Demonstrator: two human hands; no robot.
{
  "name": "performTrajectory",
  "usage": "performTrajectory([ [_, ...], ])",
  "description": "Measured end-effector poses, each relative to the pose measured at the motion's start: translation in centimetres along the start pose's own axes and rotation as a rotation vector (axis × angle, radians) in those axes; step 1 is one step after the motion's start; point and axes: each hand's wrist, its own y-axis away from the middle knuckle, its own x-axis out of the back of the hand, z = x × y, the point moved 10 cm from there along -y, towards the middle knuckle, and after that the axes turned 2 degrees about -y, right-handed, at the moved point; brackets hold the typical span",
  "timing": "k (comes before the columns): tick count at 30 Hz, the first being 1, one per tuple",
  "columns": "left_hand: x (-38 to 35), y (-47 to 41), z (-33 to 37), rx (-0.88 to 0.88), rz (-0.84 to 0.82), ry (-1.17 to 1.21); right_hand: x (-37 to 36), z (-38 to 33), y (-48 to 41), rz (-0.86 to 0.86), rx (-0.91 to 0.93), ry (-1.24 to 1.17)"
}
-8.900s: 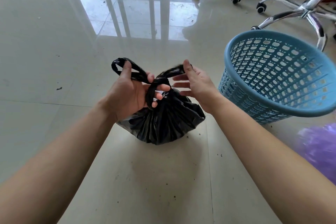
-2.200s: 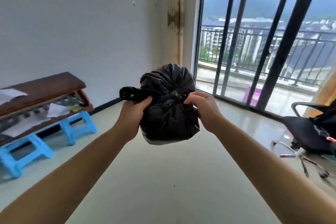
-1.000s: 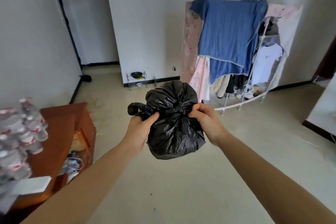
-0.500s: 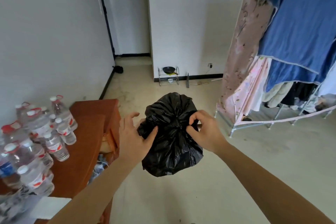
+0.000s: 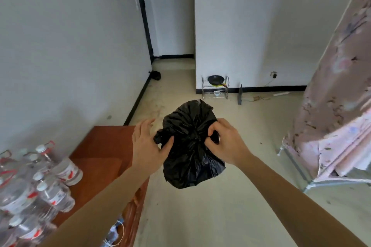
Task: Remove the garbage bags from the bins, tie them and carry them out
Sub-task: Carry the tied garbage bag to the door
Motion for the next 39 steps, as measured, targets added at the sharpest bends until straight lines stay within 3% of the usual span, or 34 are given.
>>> performTrajectory([
  [8, -9.9, -16.1, -9.8, -0.095, 0.118, 0.009, -10.9, 8.7, -20.1, -0.006, 0.231, 0.166],
  [10, -12.9, -21.2, -13.4, -0.02, 0.068, 0.094, -13.9, 11.3, -25.4, -0.052, 0.22, 0.223],
  [15, -22.8, -33.1, -23.9, 0.467, -0.238, 0.429, -19.3, 18.7, -37.5, -0.135, 0.011, 0.218],
  [19, -27.9, -42.6, -25.9, 0.514, -0.295, 0.519, -23.6, 25.6, -45.4, -0.179, -0.16, 0.082],
  [23, -35.2, -52.2, -28.3, 0.539, -0.272, 0.542, -30.6, 34.7, -52.5, -0.39, -0.414, -0.196],
  [25, -39.3, -57.0, -30.0, 0.552, -0.259, 0.539, -34.1, 39.1, -56.5, -0.498, -0.425, -0.229],
  [30, -47.6, -71.3, -32.3, 0.329, -0.344, 0.451, -39.1, 47.6, -70.5, -0.521, -0.259, -0.298],
  [35, -50.2, -84.8, -34.4, -0.195, -0.285, -0.124, -41.4, 51.4, -85.8, -0.555, -0.104, -0.216],
  [39, -53.9, -92.8, -40.1, -0.264, -0.278, -0.344, -46.2, 53.7, -95.7, -0.627, 0.017, -0.103],
])
